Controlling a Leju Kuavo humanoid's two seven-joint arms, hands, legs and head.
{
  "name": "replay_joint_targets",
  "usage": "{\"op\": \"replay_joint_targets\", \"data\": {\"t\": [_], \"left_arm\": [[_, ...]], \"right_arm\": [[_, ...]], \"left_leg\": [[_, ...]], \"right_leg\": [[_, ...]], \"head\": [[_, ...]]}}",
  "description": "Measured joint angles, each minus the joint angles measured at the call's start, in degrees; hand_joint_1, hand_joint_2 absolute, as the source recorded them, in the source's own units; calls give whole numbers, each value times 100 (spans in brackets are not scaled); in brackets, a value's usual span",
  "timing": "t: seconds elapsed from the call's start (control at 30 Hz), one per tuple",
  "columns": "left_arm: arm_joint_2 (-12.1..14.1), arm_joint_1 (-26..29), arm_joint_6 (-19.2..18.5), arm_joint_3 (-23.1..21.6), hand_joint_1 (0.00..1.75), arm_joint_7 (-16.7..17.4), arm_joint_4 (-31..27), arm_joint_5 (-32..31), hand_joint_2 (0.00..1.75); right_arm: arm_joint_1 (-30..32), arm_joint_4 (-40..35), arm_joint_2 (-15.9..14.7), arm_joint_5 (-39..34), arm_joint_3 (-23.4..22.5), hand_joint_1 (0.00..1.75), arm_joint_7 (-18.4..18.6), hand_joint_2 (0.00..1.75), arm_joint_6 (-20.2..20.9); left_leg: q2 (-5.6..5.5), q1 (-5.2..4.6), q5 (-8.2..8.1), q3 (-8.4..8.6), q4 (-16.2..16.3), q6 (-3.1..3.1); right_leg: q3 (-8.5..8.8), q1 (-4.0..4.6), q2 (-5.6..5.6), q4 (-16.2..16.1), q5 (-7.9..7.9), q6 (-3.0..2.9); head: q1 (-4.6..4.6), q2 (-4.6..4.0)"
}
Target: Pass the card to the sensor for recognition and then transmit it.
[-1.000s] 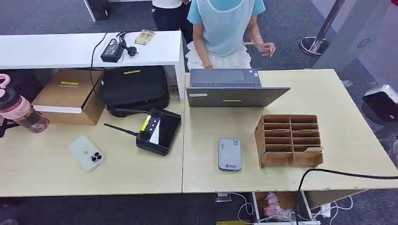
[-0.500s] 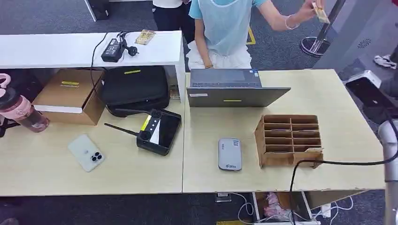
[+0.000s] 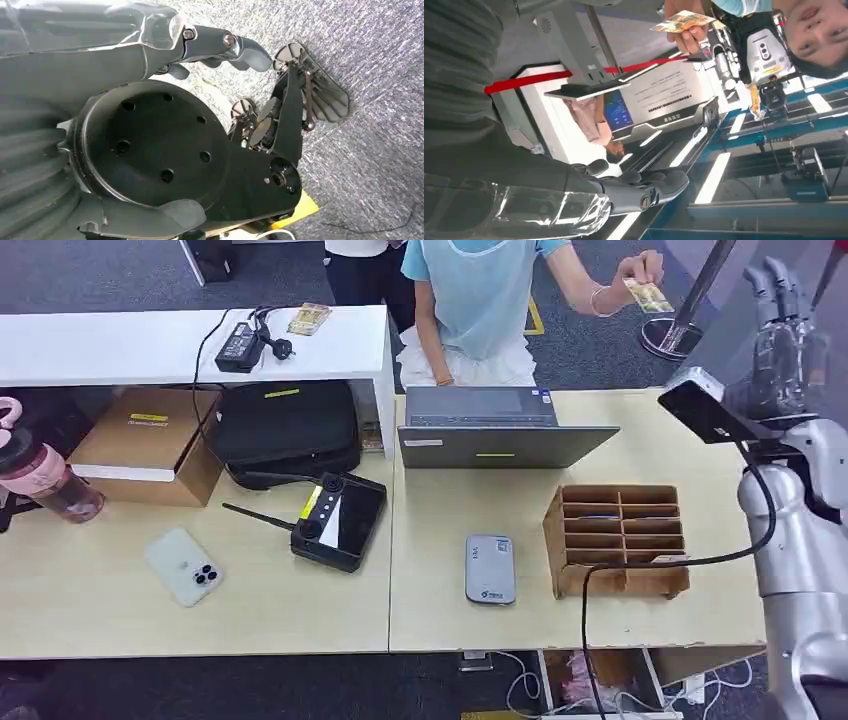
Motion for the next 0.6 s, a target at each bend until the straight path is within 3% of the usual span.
{"op": "replay_joint_targets", "data": {"t": [0.4, 0.6], "left_arm": [[28, -5, 63, -4, 0, 55, 0, 4, 175], [33, -17, 133, -4, 0, 55, 0, 22, 175]], "right_arm": [[-477, 794, 625, 271, 282, 0, 77, 175, -72], [-1044, 1631, 1100, 549, 418, 0, 199, 175, -182]], "left_leg": [[0, 1, 4, 2, 0, -5], [7, 2, 4, 5, 0, -5]], "right_leg": [[0, 1, 0, 2, 0, 0], [-3, 1, 9, 4, 1, -2]], "head": [[0, 0], [0, 0]]}}
